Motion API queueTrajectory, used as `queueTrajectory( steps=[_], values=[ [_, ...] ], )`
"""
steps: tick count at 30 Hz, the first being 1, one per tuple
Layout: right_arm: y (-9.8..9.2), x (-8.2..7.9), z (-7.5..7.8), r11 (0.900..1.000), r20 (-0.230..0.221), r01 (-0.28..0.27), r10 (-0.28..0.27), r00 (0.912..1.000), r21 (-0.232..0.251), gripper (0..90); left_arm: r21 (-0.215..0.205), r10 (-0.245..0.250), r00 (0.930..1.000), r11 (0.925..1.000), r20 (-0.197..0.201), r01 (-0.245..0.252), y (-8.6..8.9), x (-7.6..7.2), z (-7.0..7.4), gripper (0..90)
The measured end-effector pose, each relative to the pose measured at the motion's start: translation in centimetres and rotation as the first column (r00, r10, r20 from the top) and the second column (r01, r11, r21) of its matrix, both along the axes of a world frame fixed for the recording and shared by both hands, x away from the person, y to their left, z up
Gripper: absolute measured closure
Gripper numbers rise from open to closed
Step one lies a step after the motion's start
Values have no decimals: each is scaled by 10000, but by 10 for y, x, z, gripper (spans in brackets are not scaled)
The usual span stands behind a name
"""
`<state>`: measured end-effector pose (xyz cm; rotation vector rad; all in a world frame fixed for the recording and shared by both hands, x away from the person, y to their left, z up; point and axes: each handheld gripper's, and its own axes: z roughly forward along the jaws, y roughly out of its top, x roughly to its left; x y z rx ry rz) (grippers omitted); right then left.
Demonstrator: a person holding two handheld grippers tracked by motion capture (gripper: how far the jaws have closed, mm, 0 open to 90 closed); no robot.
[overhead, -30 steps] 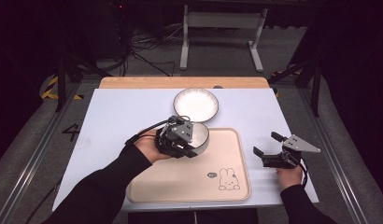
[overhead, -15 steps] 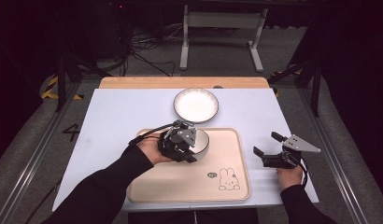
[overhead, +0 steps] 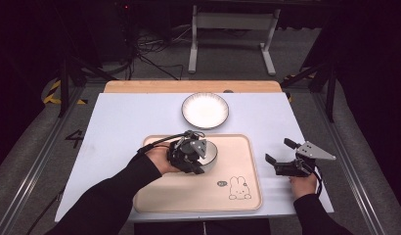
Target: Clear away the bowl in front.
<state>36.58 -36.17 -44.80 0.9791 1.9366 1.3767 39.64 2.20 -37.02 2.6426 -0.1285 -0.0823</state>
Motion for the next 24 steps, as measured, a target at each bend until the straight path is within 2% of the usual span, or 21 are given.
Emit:
queueTrajectory(
  steps=[2,4,7,13,19,24],
  values=[
    [0,0,0,10000,-5,7,-7,10000,0,11,97,153,9998,9998,-94,-152,0,-1,-2,826],
    [0,0,0,10000,4,-8,8,10000,-3,11,249,125,9999,9996,75,-127,0,-1,-4,826],
    [0,0,0,10000,3,0,0,10000,-8,11,433,280,9996,9987,28,-281,0,-3,-6,825],
    [0,0,0,10000,-8,15,-15,10000,-4,11,565,193,9998,9982,45,-195,0,-3,-6,828],
    [0,0,0,10000,9,-6,6,10000,-32,11,786,45,9997,9969,-245,-25,-2,-4,-10,833],
    [0,0,0,10000,9,-6,6,10000,-35,11,1000,-11,9996,9950,-283,39,-6,-9,-12,835]
  ],
)
